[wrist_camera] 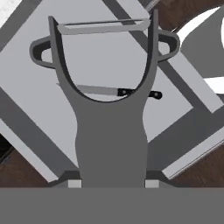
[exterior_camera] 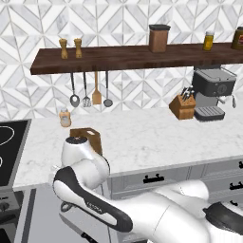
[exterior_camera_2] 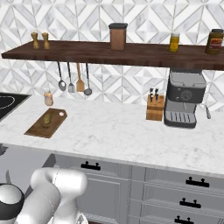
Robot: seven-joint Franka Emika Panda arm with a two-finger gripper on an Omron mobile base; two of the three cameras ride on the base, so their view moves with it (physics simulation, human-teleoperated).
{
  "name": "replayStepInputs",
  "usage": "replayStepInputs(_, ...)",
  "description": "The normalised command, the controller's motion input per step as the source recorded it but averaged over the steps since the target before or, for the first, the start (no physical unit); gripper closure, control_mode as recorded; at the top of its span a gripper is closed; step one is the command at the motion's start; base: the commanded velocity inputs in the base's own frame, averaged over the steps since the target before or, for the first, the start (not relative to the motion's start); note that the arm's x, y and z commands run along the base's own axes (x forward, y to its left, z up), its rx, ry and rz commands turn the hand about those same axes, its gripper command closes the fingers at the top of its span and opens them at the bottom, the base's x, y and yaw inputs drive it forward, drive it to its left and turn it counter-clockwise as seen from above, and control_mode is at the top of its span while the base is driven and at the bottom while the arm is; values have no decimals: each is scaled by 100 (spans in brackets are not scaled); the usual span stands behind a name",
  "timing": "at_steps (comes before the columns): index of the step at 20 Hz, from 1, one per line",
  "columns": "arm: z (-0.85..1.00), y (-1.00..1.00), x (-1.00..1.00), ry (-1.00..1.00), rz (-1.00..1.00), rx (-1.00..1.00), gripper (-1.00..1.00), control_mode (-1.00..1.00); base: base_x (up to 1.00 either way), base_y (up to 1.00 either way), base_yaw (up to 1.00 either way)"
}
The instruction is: Place the appropriate cutting tool for cutting the potato skin on the cutting board.
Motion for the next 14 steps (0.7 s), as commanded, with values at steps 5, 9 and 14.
replayStepInputs(5,8,-1,97,2,-11,0,100,-100,0,0,0)
replayStepInputs(9,35,-8,57,-1,-10,0,100,-100,0,0,0)
replayStepInputs(14,16,-2,68,0,-10,-1,100,-100,0,0,0)
